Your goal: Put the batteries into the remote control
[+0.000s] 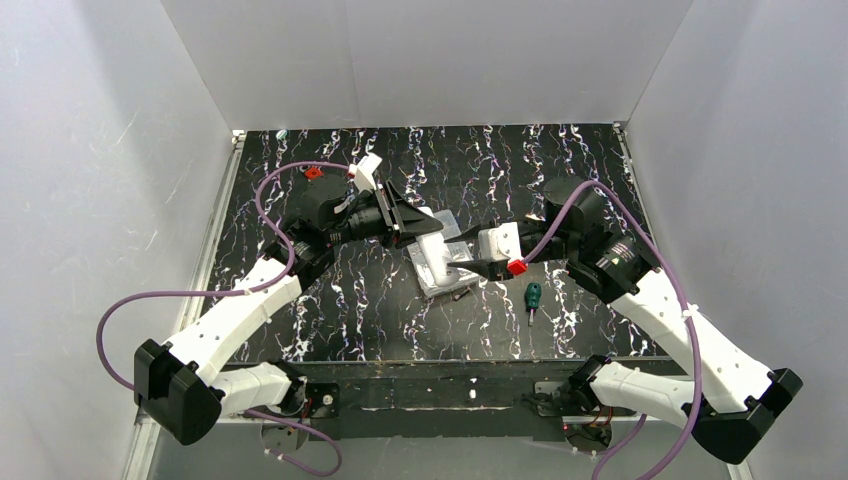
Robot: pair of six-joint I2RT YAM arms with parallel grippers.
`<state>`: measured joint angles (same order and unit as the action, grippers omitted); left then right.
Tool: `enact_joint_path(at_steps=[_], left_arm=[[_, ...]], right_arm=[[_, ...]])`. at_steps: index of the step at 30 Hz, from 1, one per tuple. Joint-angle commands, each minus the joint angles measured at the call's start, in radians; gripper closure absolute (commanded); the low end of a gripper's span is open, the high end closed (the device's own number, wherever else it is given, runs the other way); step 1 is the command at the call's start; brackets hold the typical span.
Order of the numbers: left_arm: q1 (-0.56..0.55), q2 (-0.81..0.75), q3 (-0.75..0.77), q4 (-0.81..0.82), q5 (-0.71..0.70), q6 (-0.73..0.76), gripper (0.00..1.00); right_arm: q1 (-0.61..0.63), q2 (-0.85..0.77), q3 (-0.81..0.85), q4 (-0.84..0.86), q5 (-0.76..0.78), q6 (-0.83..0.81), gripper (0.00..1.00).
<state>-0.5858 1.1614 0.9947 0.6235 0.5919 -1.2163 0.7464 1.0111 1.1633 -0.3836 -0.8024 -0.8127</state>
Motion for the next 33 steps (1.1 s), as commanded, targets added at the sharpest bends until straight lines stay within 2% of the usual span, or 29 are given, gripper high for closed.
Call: enact_joint_path(at_steps=[1, 11, 33], left_arm=[[-0.003, -0.026, 0.008, 0.061, 0.046, -0.005, 1.00], [-0.003, -0.028, 0.000, 0.064, 0.044, -0.005, 1.00], [-0.003, -0.032, 0.002, 0.061, 0.043, -0.003, 1.00]], right_arm=[[-0.004, -0.021, -0.001, 0.047, -0.009, 0.015, 0.53], [-0.005, 0.016, 0.058, -0.138, -0.117, -0.045, 0.51], [-0.006, 0.007, 0.016, -0.054, -0.030, -0.038, 0.53]])
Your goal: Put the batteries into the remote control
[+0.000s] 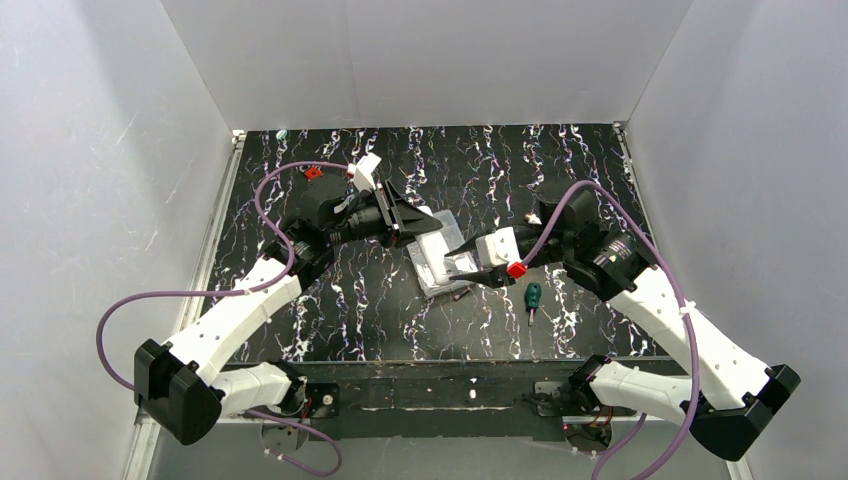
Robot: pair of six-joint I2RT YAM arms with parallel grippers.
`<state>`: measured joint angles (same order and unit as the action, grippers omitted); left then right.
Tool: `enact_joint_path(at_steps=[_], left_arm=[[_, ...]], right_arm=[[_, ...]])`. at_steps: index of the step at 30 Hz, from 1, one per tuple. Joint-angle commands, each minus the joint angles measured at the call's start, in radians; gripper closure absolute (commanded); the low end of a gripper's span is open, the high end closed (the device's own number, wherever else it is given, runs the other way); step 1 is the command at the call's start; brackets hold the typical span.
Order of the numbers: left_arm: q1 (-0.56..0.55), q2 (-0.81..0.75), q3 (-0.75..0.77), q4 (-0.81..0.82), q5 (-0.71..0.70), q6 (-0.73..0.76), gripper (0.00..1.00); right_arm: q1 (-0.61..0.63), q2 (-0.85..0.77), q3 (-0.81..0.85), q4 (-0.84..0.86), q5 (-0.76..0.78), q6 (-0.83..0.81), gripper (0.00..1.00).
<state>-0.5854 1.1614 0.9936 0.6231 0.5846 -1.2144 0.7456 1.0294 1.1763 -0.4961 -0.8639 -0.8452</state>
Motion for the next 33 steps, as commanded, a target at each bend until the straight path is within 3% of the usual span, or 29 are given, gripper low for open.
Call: enact_joint_path(at_steps=[1, 19, 33], left_arm=[[-0.004, -0.032, 0.003, 0.060, 0.050, -0.005, 1.00], [-0.004, -0.027, 0.007, 0.061, 0.055, -0.007, 1.00], [-0.004, -0.023, 0.010, 0.067, 0.052, -0.008, 1.00]], right_arm=[[-0.005, -0.010, 0.003, 0.061, 0.032, -0.005, 0.53], [-0.005, -0.040, -0.032, 0.171, 0.065, 0.048, 0.54], [-0.005, -0.040, -0.018, 0.109, 0.046, 0.028, 0.53]])
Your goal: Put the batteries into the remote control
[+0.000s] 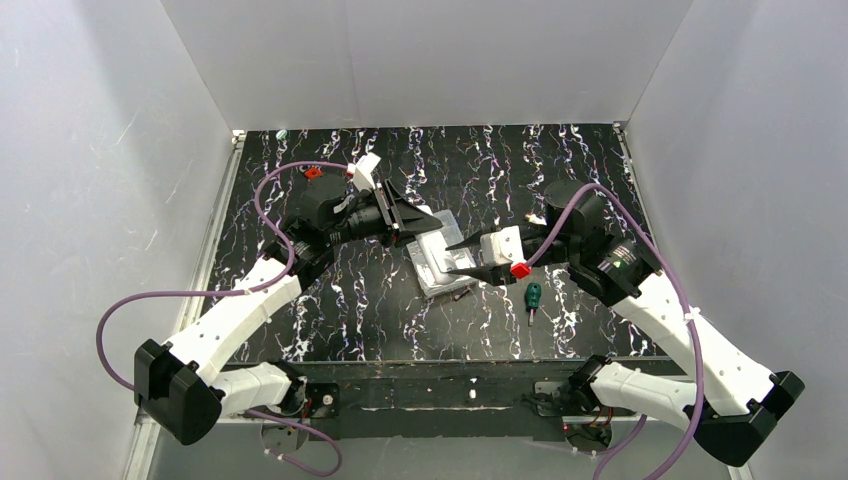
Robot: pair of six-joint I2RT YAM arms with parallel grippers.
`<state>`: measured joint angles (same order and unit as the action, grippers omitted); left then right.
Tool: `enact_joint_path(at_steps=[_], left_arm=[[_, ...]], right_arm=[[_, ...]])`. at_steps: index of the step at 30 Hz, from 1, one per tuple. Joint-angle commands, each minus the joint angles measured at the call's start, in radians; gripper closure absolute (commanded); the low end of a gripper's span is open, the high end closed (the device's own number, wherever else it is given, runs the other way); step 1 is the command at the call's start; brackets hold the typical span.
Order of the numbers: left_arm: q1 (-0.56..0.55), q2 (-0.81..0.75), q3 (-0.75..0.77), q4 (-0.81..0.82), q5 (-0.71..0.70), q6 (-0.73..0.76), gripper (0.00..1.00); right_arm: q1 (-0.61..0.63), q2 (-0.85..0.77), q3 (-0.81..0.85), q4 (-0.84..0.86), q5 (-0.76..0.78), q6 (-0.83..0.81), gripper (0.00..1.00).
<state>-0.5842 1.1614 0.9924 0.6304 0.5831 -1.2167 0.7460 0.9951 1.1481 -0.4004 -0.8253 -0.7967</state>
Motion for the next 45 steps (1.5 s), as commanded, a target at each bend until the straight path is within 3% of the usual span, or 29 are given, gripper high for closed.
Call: enact_joint_path(at_steps=[1, 23, 25, 28, 32, 36, 38, 41, 43, 45], left_arm=[[-0.005, -0.023, 0.009, 0.061, 0.054, -0.006, 1.00], [-0.005, -0.021, 0.002, 0.065, 0.050, -0.007, 1.00], [-0.005, -0.021, -0.002, 0.063, 0.049, -0.006, 1.00], [-0.005, -0.029, -0.016, 0.059, 0.029, 0.011, 1.00], [-0.005, -0.031, -0.018, 0.059, -0.003, 0.037, 1.00], [-0.005, -0.011, -0.006, 0.068, 0.007, 0.042, 1.00], [-0.005, -0.004, -0.002, 0.072, 0.014, 0.042, 1.00], [-0.005, 0.003, 0.001, 0.070, 0.018, 0.042, 1.00], [-0.005, 0.003, 0.003, 0.064, 0.021, 0.044, 1.00], [-0.005, 0.003, 0.006, 0.054, 0.021, 0.050, 1.00]], right_arm=[[-0.005, -0.005, 0.013, -0.001, -0.001, -0.025, 0.53], [-0.006, -0.038, -0.003, 0.007, -0.046, 0.018, 0.52], [-0.005, -0.052, -0.021, 0.084, 0.001, 0.125, 0.50], [-0.005, -0.059, -0.033, 0.233, 0.121, 0.463, 0.48], [0.016, -0.048, 0.014, 0.213, 0.288, 0.791, 0.59], [0.077, -0.115, -0.013, 0.212, 0.502, 0.977, 0.59], [0.103, -0.126, 0.011, 0.149, 0.648, 1.075, 0.59], [0.123, -0.053, 0.154, -0.114, 0.814, 1.231, 0.57], [0.145, 0.031, 0.270, -0.308, 0.895, 1.296, 0.46], [0.170, 0.074, 0.306, -0.380, 0.917, 1.342, 0.38]])
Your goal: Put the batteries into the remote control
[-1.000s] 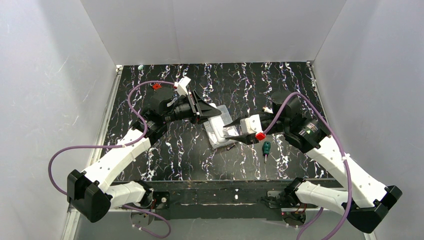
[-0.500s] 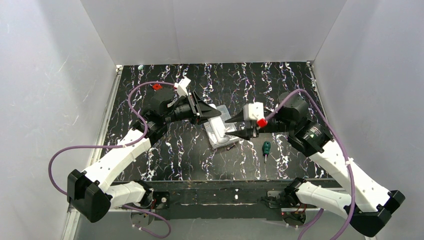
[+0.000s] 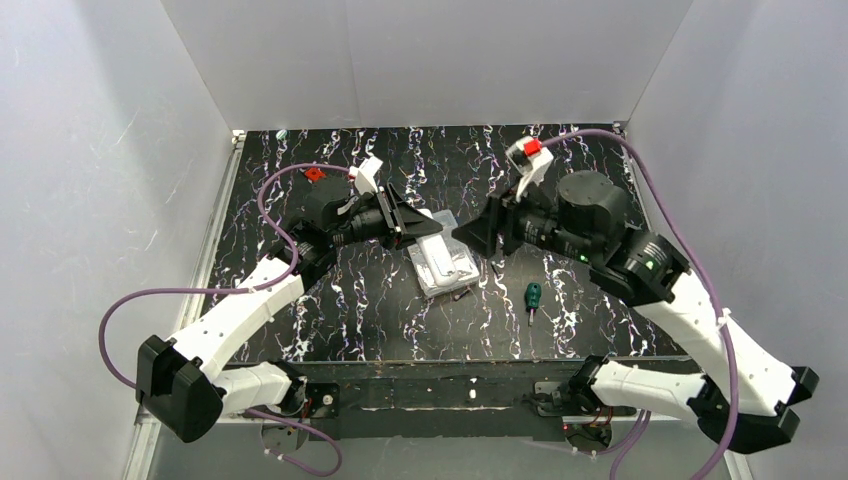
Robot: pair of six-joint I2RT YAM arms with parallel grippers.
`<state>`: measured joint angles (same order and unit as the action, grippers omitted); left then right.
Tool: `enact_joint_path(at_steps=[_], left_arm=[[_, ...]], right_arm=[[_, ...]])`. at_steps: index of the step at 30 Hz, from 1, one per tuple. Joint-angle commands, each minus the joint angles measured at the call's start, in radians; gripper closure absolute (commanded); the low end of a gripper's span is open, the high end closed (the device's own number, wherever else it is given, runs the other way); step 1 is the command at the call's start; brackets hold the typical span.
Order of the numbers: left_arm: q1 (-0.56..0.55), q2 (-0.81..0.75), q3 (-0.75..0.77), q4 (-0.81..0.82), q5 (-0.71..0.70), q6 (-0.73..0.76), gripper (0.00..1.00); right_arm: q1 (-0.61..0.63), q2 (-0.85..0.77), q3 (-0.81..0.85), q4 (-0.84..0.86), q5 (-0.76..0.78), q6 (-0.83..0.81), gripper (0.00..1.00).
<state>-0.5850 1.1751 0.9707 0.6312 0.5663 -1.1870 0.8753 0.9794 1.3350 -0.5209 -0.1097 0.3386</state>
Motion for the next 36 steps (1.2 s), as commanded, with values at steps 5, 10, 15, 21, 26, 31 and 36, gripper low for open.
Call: enact_joint_path(at_steps=[5, 10, 15, 21, 26, 31, 36], left_arm=[[-0.004, -0.007, 0.040, 0.040, 0.039, 0.025, 1.00], [-0.004, -0.006, 0.051, 0.027, 0.044, 0.030, 1.00], [-0.004, -0.007, 0.054, 0.018, 0.050, 0.031, 1.00], [-0.004, -0.009, 0.049, 0.018, 0.052, 0.032, 1.00], [-0.004, -0.012, 0.049, 0.017, 0.054, 0.033, 1.00], [-0.004, -0.018, 0.043, 0.018, 0.052, 0.033, 1.00], [-0.004, -0.016, 0.043, 0.018, 0.053, 0.033, 1.00]], right_arm=[[0.090, 0.146, 0.123, -0.283, 0.190, 0.283, 0.27], [0.134, 0.190, 0.143, -0.307, 0.211, 0.291, 0.26], [0.166, 0.216, 0.155, -0.314, 0.231, 0.274, 0.26], [0.192, 0.242, 0.183, -0.338, 0.274, 0.258, 0.32], [0.210, 0.262, 0.204, -0.361, 0.303, 0.242, 0.40], [0.222, 0.275, 0.222, -0.383, 0.315, 0.229, 0.46], [0.229, 0.278, 0.235, -0.404, 0.331, 0.220, 0.53]])
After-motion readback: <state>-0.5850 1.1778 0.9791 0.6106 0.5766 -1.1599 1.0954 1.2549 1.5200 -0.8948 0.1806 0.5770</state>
